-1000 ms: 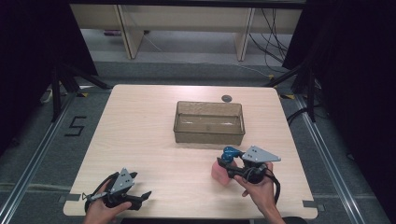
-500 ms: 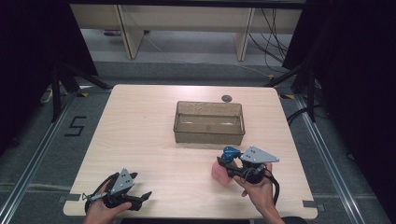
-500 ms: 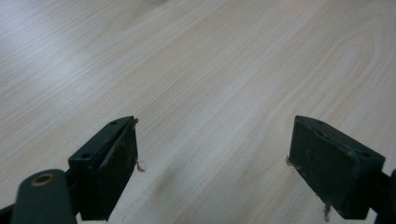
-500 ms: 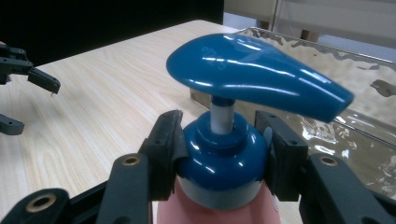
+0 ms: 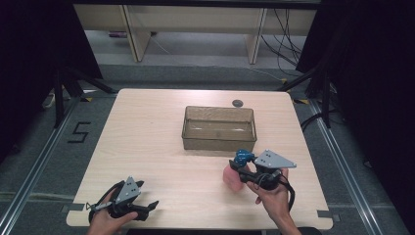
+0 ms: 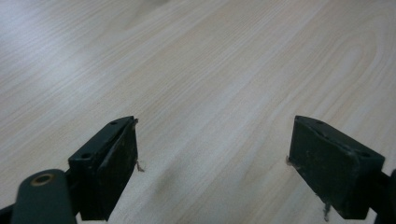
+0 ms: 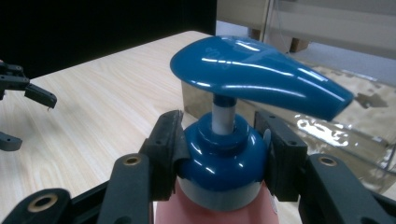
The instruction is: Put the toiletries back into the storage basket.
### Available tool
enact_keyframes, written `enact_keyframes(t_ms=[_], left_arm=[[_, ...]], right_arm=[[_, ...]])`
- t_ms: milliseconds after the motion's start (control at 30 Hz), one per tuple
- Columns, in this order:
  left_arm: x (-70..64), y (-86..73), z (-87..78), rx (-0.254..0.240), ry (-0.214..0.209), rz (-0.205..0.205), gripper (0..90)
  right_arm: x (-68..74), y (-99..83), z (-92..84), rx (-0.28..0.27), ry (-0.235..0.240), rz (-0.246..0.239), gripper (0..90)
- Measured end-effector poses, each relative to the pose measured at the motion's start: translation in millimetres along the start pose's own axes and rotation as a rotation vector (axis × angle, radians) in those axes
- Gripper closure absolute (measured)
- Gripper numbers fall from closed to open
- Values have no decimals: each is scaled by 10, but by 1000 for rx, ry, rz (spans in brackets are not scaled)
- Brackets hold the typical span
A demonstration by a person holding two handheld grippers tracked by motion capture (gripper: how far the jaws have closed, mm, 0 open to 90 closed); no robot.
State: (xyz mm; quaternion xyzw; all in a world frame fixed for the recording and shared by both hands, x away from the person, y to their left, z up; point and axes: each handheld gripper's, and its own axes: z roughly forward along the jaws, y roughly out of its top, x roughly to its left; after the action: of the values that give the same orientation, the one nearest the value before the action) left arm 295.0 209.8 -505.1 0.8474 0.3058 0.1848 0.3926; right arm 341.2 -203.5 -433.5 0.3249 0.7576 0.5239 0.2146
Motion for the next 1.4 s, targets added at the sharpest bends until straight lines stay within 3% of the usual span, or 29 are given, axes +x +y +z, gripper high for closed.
enact_keyframes(t_ms=[67,133,200,267,300,400,433,467,500,600,667,733,767,800,833,867,967,1033,1067,1200,1400], left_arm=[[12,0,-17,12,14,20,152],[15,-6,-8,2,17,3,152],[28,-3,-10,10,15,20,152],[12,-2,-23,10,12,14,152],[8,-2,-22,8,11,4,152],[21,-5,-7,4,32,12,152],[27,-6,-19,12,16,18,152],[14,-4,-24,10,19,9,152],[14,-2,-26,9,13,7,152],[19,-1,-11,-5,20,12,152],[12,-4,-20,11,16,9,152],[16,0,-16,-3,13,5,152],[20,3,-25,2,8,7,152],[23,2,-27,1,12,9,152],[28,2,-33,4,14,16,152],[28,3,-32,5,14,15,152],[0,1,-19,-7,6,-5,152],[11,3,-26,2,16,12,152],[0,0,-12,-19,9,-5,152],[16,3,-25,6,11,18,152],[-4,7,-36,-11,3,-2,152]], right_arm=[[-12,25,8,-15,-1,-1,535],[-18,52,-7,4,-1,21,535],[-66,85,9,-13,-5,-6,536],[-59,111,19,-12,-2,20,536],[-85,135,34,-21,-8,-8,536],[-105,195,40,-13,-2,7,536],[-125,211,46,-20,-7,-8,536],[-121,230,48,-22,-3,13,536],[-141,256,47,-26,-13,-8,536],[-157,319,42,-31,-11,13,536],[-204,366,47,-48,-15,-3,536],[-226,411,44,-34,-14,8,536],[-250,436,43,-25,-28,-10,536],[-248,453,55,-22,-30,12,536],[-273,469,58,-20,-26,-3,536],[-279,488,69,-20,-18,17,536],[-314,536,88,-28,-30,13,536],[-316,562,106,-43,-31,26,536],[-324,580,105,-37,-27,26,536],[-371,648,139,-52,-35,18,536],[-452,754,177,-70,-64,14,536]])
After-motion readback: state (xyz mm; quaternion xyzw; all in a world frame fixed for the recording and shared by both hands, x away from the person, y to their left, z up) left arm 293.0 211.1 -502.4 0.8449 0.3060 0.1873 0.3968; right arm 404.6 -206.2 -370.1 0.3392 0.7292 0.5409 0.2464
